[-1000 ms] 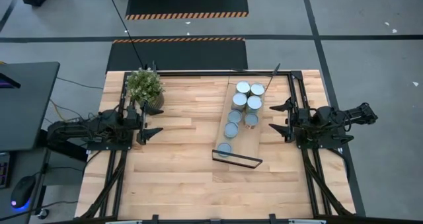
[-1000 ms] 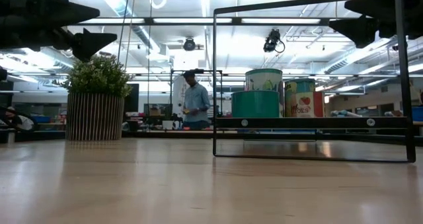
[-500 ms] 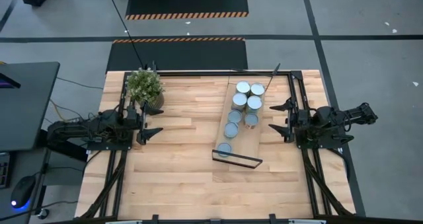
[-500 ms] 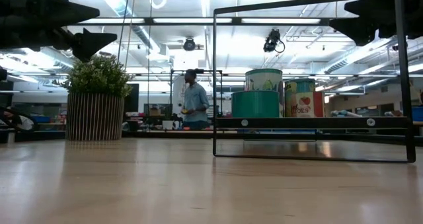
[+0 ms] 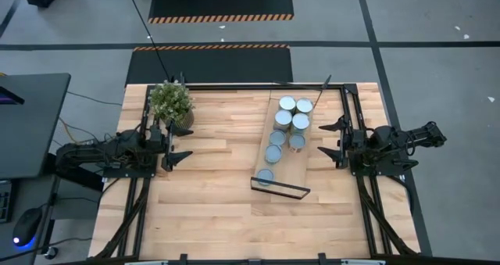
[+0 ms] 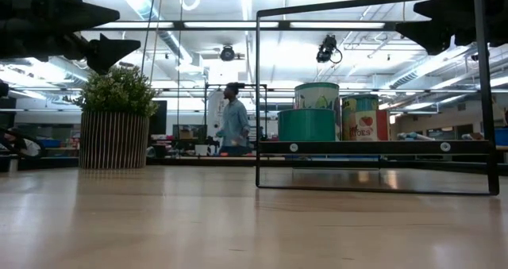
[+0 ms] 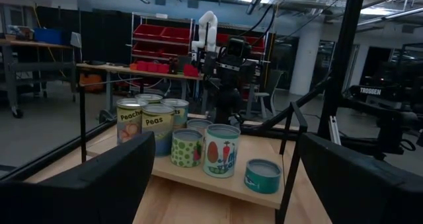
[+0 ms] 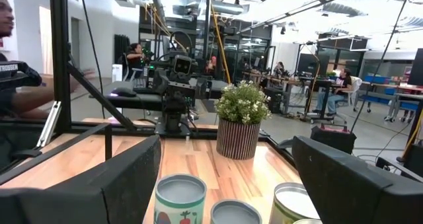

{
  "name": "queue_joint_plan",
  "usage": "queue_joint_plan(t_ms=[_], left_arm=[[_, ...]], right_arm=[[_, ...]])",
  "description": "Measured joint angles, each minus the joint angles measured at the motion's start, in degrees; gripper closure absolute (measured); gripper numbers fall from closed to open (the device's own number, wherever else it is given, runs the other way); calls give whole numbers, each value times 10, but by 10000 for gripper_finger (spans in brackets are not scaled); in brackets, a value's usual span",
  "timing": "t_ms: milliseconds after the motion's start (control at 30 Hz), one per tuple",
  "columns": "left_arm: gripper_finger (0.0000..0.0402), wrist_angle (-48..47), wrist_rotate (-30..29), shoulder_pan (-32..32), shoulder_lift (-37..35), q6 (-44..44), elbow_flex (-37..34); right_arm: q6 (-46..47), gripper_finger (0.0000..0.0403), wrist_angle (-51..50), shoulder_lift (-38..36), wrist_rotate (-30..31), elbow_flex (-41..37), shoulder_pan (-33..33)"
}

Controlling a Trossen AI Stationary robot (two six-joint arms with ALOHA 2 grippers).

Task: Pick and place cans onto a shelf
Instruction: Return to Home Position

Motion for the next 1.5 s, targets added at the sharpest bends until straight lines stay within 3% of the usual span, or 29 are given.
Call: queue_joint_plan(t_ms=[1500], left_arm=[[24, 0, 0, 0, 8, 0, 0]], right_arm=[[0, 54, 0, 0, 0, 0, 0]])
